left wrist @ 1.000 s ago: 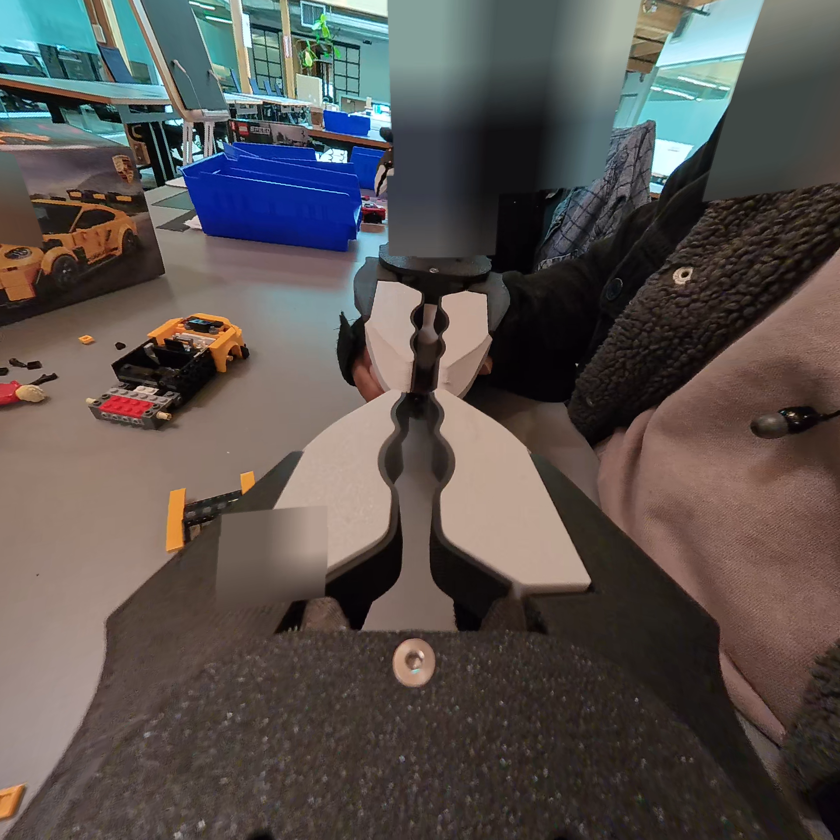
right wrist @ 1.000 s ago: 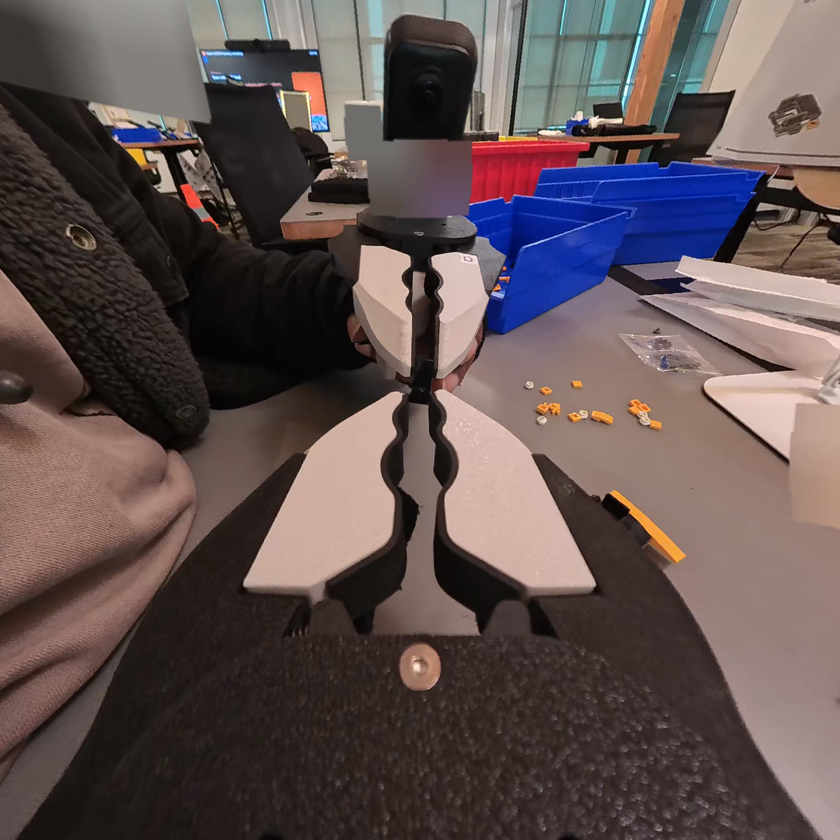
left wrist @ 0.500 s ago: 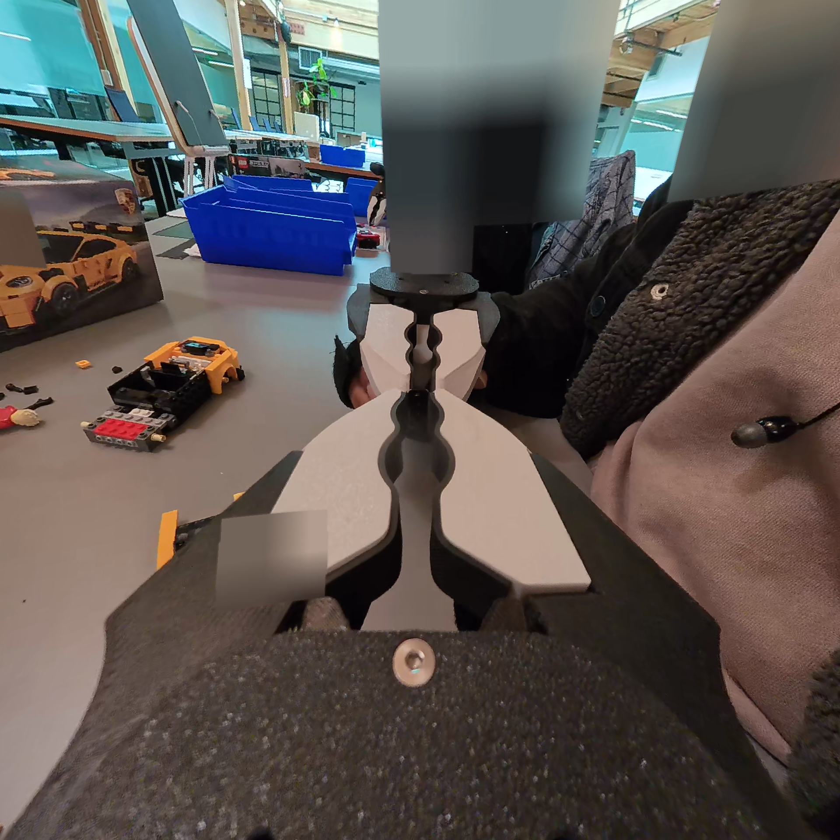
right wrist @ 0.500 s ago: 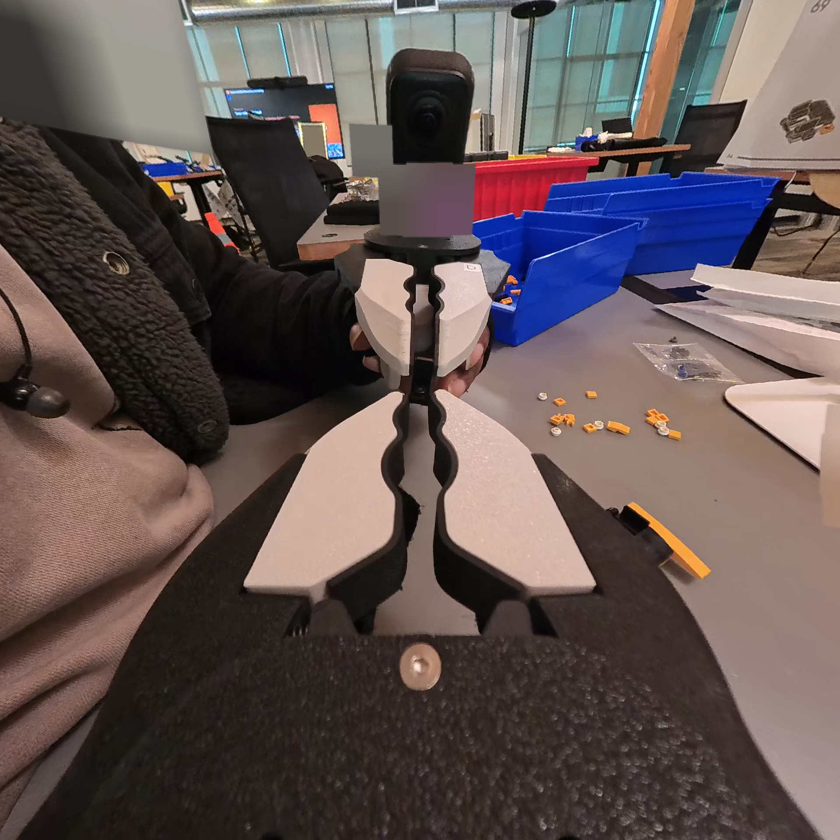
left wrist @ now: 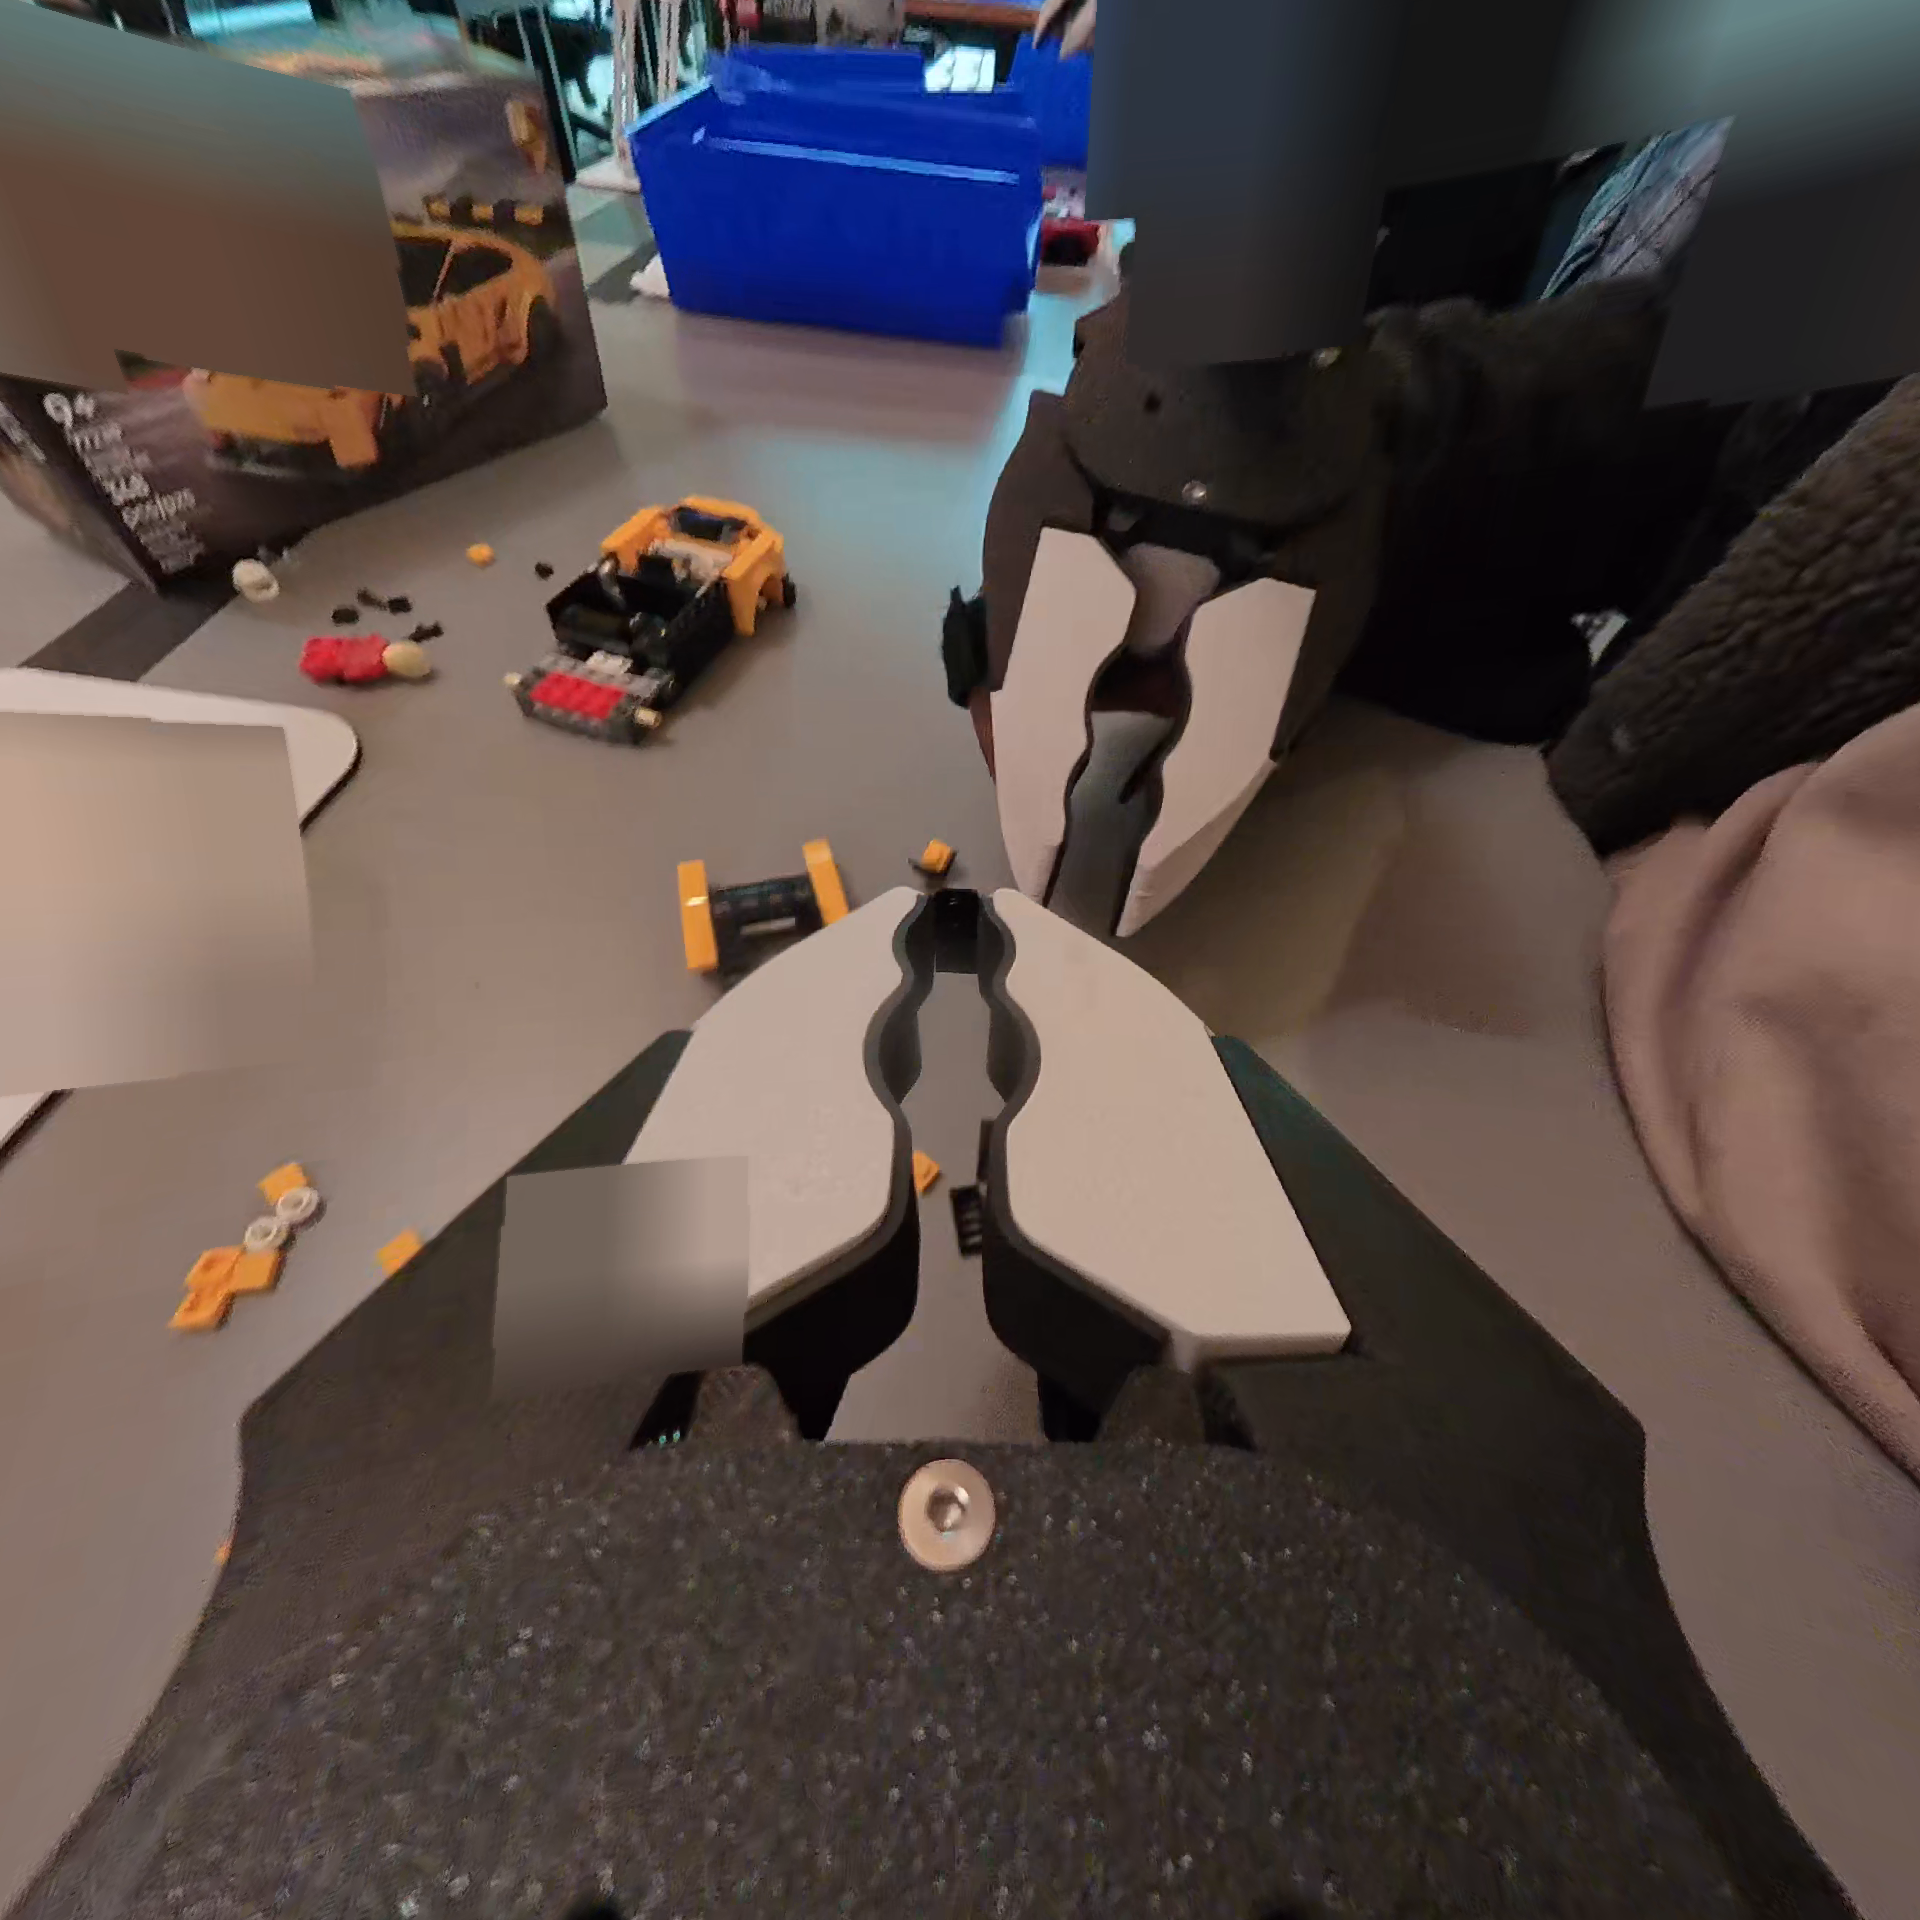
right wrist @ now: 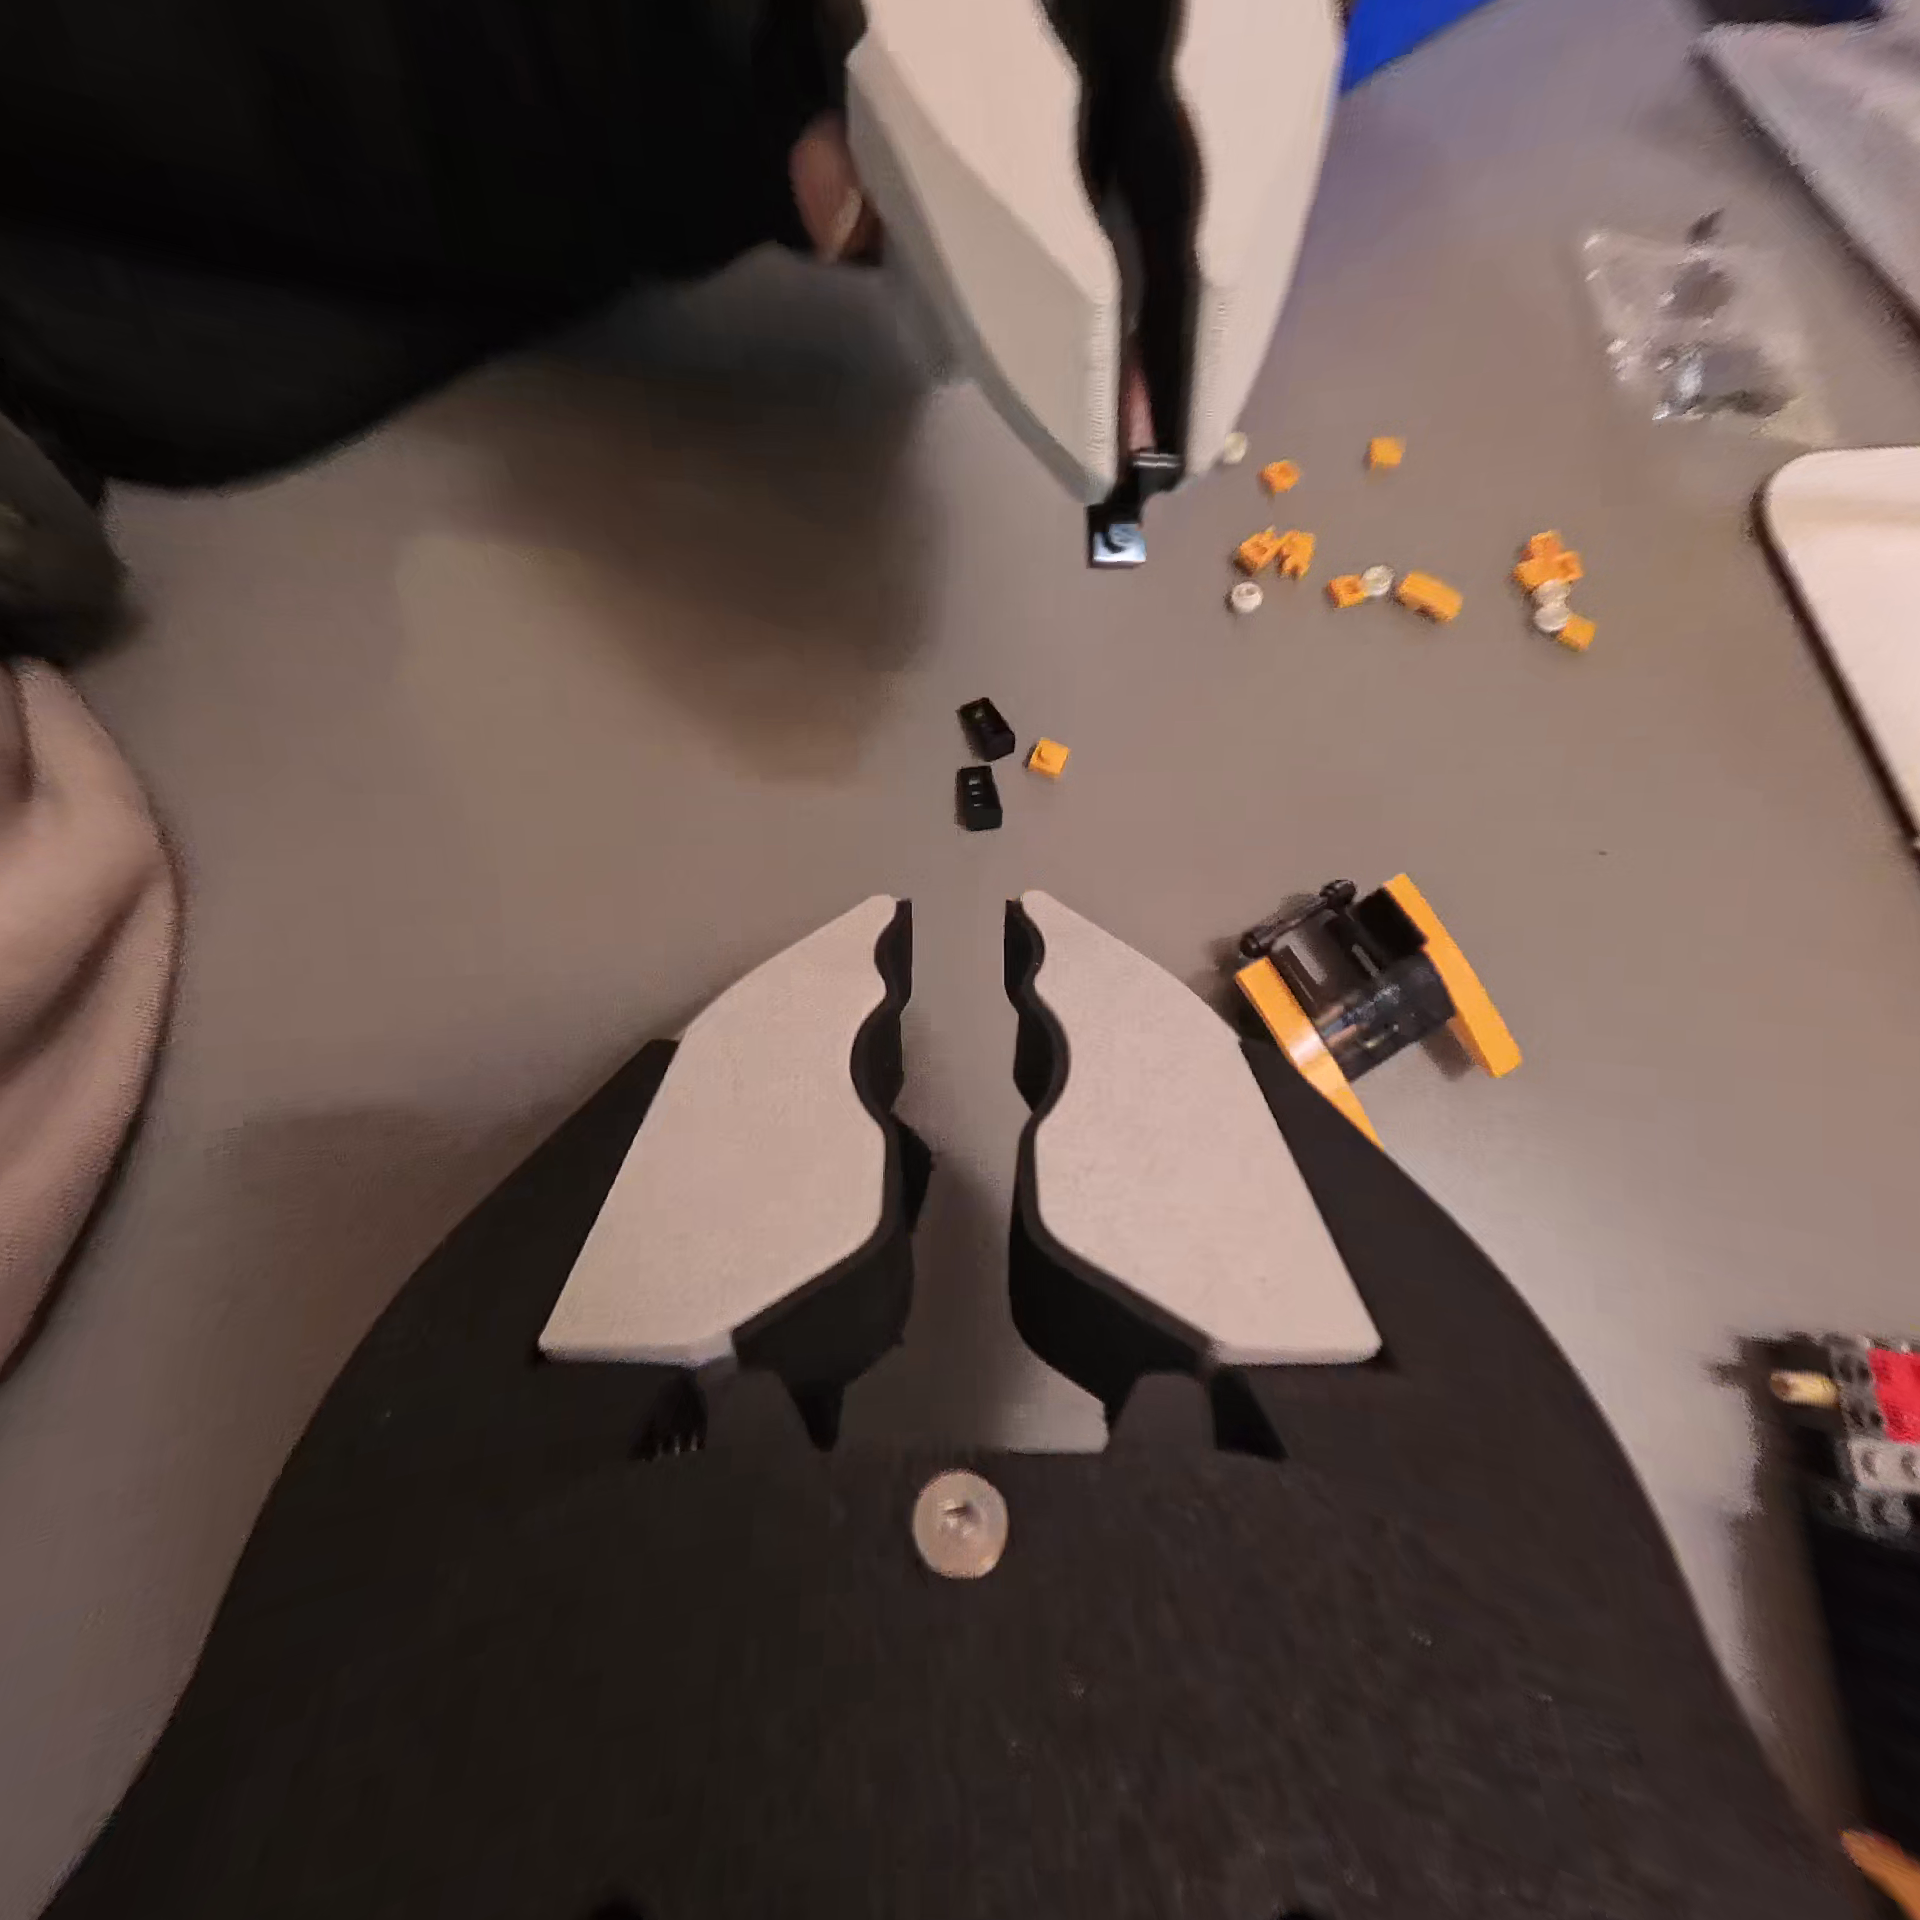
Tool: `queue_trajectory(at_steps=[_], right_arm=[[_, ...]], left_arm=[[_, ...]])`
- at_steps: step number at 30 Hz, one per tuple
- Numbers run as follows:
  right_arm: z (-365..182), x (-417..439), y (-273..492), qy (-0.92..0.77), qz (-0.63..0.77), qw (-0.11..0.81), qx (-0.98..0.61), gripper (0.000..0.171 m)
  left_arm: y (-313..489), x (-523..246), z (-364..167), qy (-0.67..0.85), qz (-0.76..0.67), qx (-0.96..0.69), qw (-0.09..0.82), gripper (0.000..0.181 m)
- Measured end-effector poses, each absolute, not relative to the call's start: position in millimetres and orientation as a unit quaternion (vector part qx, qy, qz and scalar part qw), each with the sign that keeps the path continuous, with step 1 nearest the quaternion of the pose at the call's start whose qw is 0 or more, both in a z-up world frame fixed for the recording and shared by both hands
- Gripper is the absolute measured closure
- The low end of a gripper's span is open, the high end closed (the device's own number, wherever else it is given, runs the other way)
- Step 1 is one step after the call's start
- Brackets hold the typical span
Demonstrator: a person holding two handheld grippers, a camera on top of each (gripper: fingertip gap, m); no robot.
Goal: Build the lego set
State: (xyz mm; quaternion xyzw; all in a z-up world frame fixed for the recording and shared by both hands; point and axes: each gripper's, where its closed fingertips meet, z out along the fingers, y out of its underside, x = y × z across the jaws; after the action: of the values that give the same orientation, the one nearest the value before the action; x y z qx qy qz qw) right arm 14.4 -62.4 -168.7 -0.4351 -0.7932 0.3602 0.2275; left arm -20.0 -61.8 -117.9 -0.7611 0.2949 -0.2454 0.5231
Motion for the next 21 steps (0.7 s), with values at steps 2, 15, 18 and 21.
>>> queue_trajectory(at_steps=[2, 15, 18, 21], right_arm=[[-177, 8, -67, -0.82, 0.323, 0.2, -0.427, 0.154], [-203, -41, -70, -0.849, 0.246, 0.106, -0.456, 0.158], [-206, -41, -72, -0.845, 0.24, 0.098, -0.467, 0.158], [-212, -41, -70, -0.844, 0.226, 0.094, -0.478, 0.161]], left_arm=[[-60, -30, -125, 0.286, -0.237, -0.771, 0.518, 0.174], [-58, -70, -125, 0.242, -0.209, -0.786, 0.529, 0.174], [-58, -68, -123, 0.247, -0.21, -0.783, 0.531, 0.174], [-59, -67, -121, 0.251, -0.21, -0.781, 0.533, 0.174]])
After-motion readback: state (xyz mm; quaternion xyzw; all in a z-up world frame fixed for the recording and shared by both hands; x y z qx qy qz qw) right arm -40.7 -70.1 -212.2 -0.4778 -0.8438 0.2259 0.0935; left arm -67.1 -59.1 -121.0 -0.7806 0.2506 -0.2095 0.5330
